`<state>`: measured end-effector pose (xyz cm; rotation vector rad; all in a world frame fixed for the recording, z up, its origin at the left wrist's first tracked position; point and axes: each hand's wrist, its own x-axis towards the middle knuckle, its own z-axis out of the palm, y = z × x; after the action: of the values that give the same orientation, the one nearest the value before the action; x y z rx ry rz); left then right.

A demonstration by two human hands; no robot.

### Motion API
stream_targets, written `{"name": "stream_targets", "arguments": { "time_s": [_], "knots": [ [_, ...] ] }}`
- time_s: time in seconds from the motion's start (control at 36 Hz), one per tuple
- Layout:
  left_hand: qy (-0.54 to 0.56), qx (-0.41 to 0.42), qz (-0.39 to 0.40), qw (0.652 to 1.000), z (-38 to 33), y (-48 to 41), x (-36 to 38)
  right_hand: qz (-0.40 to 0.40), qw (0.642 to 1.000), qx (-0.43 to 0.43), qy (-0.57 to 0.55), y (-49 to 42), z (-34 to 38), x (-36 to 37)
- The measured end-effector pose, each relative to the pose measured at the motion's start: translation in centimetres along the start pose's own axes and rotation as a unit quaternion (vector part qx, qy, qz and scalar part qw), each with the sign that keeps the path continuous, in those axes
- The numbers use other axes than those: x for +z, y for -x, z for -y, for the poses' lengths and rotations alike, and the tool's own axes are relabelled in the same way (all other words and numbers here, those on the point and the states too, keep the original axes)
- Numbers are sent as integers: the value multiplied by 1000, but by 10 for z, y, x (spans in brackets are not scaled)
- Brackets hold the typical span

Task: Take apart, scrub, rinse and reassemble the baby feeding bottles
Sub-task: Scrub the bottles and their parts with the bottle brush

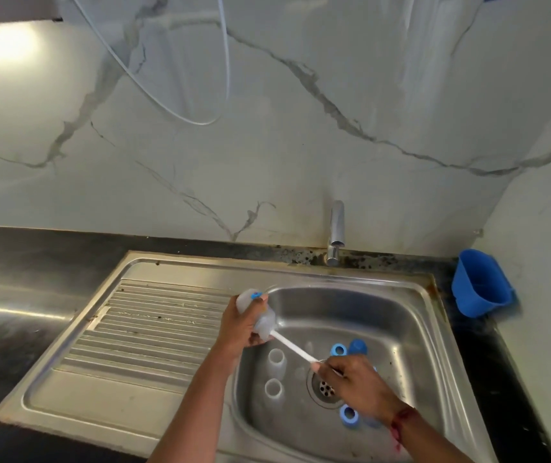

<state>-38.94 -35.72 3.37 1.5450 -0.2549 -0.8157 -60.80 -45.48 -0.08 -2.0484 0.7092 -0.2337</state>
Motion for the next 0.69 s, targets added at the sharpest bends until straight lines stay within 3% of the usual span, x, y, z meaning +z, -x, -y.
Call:
{"name": "stream_targets", "arguments": {
  "time_s": [0.14,0.25,0.47,0.56,0.69],
  "knots": [
    [73,-40,7,997,0,9,6,-50,999,6,4,1,-5,3],
    [106,-39,-40,993,2,11,10,-70,997,29,3,3,-4,7],
    [46,27,-109,993,1,7,15,-68,992,32,100,-1,-5,2],
    [25,35,-118,992,-3,3,14,-107,967,-30,229,-2,-13,-5],
    [39,-8,-168,985,-6,-7,17,-219,886,-120,390,-9,-19,0]
  ]
}}
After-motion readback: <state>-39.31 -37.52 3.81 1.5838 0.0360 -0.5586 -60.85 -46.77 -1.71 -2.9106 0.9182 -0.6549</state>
